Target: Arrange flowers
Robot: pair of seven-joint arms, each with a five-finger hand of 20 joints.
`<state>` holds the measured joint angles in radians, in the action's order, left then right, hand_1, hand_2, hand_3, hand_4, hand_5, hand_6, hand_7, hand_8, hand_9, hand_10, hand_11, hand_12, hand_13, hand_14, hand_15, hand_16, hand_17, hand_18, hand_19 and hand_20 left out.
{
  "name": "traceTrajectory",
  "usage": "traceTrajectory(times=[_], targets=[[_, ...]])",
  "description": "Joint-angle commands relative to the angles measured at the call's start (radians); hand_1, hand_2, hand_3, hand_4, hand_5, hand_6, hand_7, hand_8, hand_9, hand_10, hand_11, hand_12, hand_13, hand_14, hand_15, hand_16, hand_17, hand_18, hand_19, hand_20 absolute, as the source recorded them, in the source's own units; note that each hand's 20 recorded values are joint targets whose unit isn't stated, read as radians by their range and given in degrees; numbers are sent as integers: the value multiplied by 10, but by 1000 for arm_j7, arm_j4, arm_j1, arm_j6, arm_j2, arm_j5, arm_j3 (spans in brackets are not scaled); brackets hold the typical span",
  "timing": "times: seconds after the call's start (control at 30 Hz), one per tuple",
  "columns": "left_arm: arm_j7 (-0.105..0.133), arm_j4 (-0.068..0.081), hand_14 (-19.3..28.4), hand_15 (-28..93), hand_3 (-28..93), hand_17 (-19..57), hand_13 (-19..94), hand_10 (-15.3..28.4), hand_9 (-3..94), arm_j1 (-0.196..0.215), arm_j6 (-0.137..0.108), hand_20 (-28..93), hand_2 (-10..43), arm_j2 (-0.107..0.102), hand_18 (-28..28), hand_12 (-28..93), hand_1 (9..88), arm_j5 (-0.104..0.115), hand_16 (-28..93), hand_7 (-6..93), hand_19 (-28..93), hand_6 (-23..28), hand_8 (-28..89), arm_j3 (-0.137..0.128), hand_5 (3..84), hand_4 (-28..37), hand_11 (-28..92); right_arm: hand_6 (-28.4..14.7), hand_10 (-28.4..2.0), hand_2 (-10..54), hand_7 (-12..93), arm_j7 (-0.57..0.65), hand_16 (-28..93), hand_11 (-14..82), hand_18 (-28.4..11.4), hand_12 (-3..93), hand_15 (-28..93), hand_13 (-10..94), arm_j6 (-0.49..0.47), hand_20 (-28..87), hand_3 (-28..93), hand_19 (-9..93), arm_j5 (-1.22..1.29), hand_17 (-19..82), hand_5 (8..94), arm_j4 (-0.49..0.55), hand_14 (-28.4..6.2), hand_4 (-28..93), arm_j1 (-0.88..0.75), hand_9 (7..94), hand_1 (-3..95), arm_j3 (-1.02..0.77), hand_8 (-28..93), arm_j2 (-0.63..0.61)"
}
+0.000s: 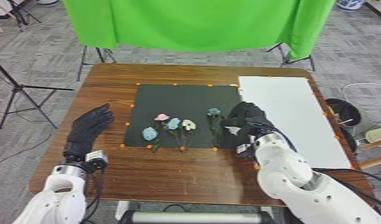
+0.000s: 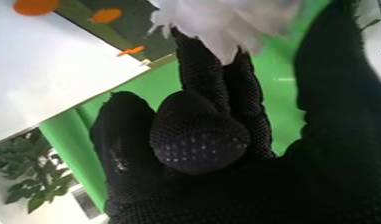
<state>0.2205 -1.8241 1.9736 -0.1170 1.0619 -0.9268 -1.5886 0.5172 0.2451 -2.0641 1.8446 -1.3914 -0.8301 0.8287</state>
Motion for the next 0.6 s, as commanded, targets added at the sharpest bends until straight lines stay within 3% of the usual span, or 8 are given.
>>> traceTrajectory(times=[0.03, 0.17, 0.23, 0.3, 0.37, 0.43, 0.5, 0.6], targets=[[17, -10, 168, 167, 716, 43, 347, 123, 437, 25, 12, 157, -43, 2, 144, 117, 226, -11, 3, 155, 97, 0, -73, 3, 472, -274, 163, -14, -154, -95, 156, -9, 273, 119, -138, 159, 651, 937, -40, 623, 652, 932, 24, 696, 625, 103, -10, -96, -59, 713, 261, -131, -95, -30], [31, -15, 167, 162, 716, 43, 343, 122, 436, 28, 18, 157, -44, 2, 144, 117, 226, -24, 5, 155, 96, 0, -73, 1, 471, -275, 162, -20, -160, -95, 139, -66, 276, 114, -137, 160, 642, 937, 5, 619, 639, 932, 106, 692, 613, 209, -10, -92, -185, 696, 228, -350, -88, -18], [43, -24, 167, 161, 715, 42, 343, 122, 436, 36, 15, 157, -45, 1, 144, 118, 227, -28, 6, 155, 96, -1, -74, -4, 471, -276, 162, -25, -161, -95, 131, -236, 280, 110, -136, 163, 626, 935, -16, 600, 645, 932, 322, 682, 611, 245, -13, -90, -277, 689, 209, -520, -82, 15], [59, -33, 165, 158, 717, 43, 342, 122, 436, 46, 10, 156, -46, 0, 144, 118, 225, -29, 6, 156, 96, -1, -74, -10, 472, -277, 162, -23, -159, -80, 130, -417, 281, 100, -139, 169, 557, 889, -123, 462, 667, 911, 617, 597, 607, 250, -42, -103, -348, 665, 199, -682, -77, 90], [77, -44, 165, 157, 716, 43, 341, 122, 436, 55, 5, 156, -46, 5, 141, 118, 226, -31, 6, 156, 95, -1, -74, -17, 472, -277, 162, -18, -157, -54, 135, -576, 253, 92, -148, 170, 393, 778, -287, 385, 690, 782, 986, 488, 603, 219, -95, -113, -380, 651, 180, -782, -79, 164], [99, -57, 165, 155, 715, 44, 341, 122, 436, 70, -7, 155, -46, 15, 138, 118, 226, -26, 6, 155, 92, -1, -75, -21, 473, -279, 162, -12, -154, -26, 128, -693, 241, 86, -161, 163, 216, 594, -359, 383, 711, 479, 1263, 331, 592, 186, -143, -131, -383, 627, 144, -775, -81, 198], [119, -68, 163, 151, 715, 49, 339, 122, 437, 80, -20, 152, -45, 23, 128, 118, 226, -21, 6, 155, 86, -1, -74, -23, 476, -279, 161, -3, -152, -4, 109, -782, 208, 72, -153, 146, 132, 440, -389, 349, 730, 223, 1325, 240, 532, 158, -144, -146, -383, 554, 96, -745, -80, 214], [146, -75, 157, 140, 715, 61, 338, 123, 440, 76, -28, 148, -46, 24, 109, 117, 225, -17, 2, 154, 70, 1, -75, -13, 479, -280, 162, 14, -133, 2, 68, -822, 112, 23, -132, 92, 45, 243, -383, 255, 763, 53, 1250, 116, 342, 145, -110, -179, -409, 342, 6, -747, -75, 226]])
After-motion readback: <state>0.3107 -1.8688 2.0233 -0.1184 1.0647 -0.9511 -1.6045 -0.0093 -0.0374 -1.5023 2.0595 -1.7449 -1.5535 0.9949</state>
